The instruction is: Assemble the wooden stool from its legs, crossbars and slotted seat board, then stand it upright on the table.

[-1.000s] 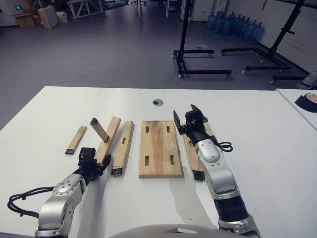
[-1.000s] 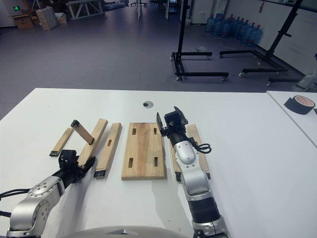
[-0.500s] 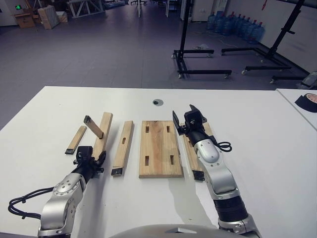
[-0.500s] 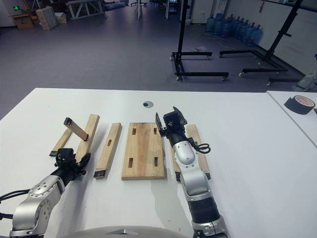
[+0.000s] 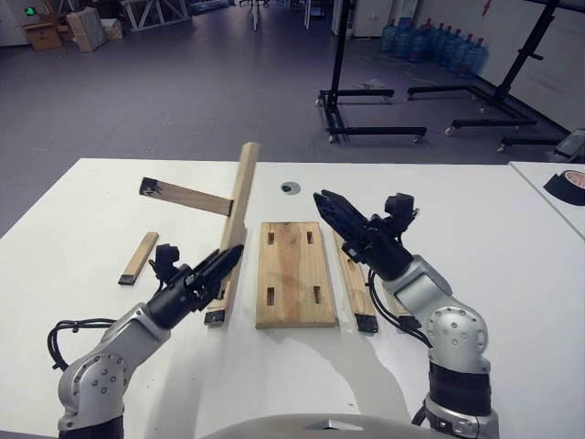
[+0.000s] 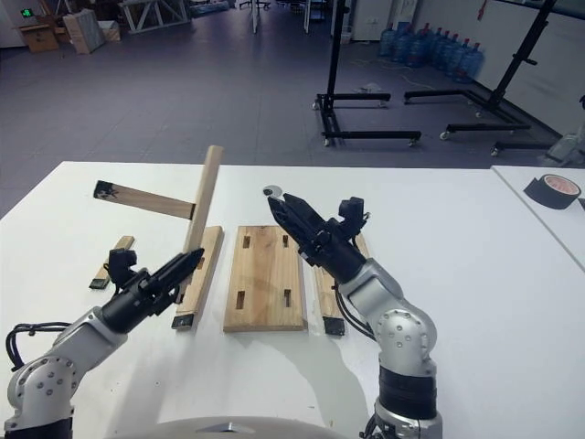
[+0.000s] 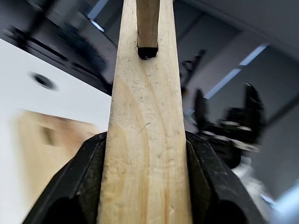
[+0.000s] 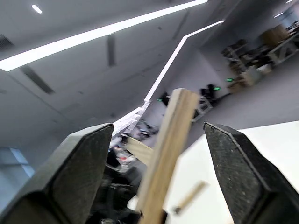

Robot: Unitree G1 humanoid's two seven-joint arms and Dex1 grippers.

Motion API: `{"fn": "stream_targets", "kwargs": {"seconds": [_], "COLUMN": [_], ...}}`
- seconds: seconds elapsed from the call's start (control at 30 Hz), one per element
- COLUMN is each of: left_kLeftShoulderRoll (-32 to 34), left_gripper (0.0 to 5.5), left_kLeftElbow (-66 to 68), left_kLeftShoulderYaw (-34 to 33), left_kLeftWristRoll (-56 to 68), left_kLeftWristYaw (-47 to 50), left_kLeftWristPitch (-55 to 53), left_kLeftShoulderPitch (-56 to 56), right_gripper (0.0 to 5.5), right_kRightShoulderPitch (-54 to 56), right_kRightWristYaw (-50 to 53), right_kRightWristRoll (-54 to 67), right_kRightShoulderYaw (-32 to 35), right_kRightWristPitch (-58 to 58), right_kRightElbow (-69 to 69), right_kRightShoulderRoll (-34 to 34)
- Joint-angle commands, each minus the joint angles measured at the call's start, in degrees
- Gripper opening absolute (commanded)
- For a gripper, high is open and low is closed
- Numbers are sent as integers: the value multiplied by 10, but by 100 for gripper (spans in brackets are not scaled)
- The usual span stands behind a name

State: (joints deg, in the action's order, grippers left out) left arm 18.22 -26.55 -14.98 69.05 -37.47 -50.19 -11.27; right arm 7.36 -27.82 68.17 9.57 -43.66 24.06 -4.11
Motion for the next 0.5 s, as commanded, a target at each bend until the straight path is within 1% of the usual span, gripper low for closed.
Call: {"fn": "stream_targets", "kwargs": {"seconds": [0.03, 0.1, 0.17, 0.23, 0.33, 0.5], "left_kLeftShoulderRoll": [59, 77, 82, 80, 84, 97], "left_gripper": [202, 202, 202, 202, 202, 202], "left_kLeftElbow": [-23, -27, -45, -84, -155, -193], "left_kLeftShoulderYaw": [25, 46, 59, 69, 80, 89], "left_kLeftWristRoll": [29, 10, 14, 37, 65, 81], "left_kLeftWristYaw": [-62, -80, -74, -41, -4, -13], "left_kLeftWristPitch": [-34, -33, -31, -33, -26, -7], "left_kLeftShoulderPitch": [-8, -10, -13, -16, -50, -111], "right_gripper": [356, 356, 356, 356, 356, 356], "right_kRightShoulderPitch": [6, 3, 1, 1, 6, 19], "right_kRightWristYaw": [21, 21, 16, 19, 17, -8], "right_kRightWristRoll": [71, 71, 70, 83, 90, 118], "right_kRightShoulderYaw": [-9, -29, -42, -44, -47, -44], "right_kRightWristPitch": [-36, -52, -63, -70, -77, -92], "right_kRightElbow": [-12, -15, -16, -20, -28, -48], "right_kRightShoulderRoll": [-9, -22, -34, -40, -55, -82]}}
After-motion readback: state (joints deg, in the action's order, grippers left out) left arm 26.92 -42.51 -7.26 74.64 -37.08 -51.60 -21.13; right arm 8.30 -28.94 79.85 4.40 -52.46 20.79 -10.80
